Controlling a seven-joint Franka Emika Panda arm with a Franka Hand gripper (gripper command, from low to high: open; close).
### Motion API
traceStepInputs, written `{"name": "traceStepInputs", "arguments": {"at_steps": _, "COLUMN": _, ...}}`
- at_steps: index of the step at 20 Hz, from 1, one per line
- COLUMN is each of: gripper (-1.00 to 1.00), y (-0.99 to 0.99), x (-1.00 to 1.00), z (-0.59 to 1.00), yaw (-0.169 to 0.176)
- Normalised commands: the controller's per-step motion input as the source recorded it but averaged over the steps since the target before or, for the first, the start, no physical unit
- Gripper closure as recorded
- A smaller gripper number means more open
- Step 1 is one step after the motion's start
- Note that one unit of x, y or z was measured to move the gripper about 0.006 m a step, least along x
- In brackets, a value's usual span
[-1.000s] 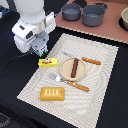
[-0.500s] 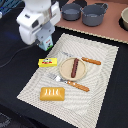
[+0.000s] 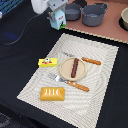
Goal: Interact with the objects in diverse but meaningful ways.
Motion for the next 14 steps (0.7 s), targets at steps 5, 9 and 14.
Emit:
{"name": "traceStepInputs", "arguments": {"at_steps": 5, "gripper": 1.00, "y": 0.23, "x": 0.86, "z": 0.19, "yaw": -0.086}}
{"name": "traceStepInputs", "arguments": {"at_steps": 9, "gripper": 1.00, "y": 0.13, "x": 0.87, "z": 0.03, "yaw": -0.088}}
{"name": "traceStepInputs", "arguments": {"at_steps": 14, "gripper": 1.00, "y": 0.09, "x": 0.85, "z": 0.00, "yaw": -0.081}}
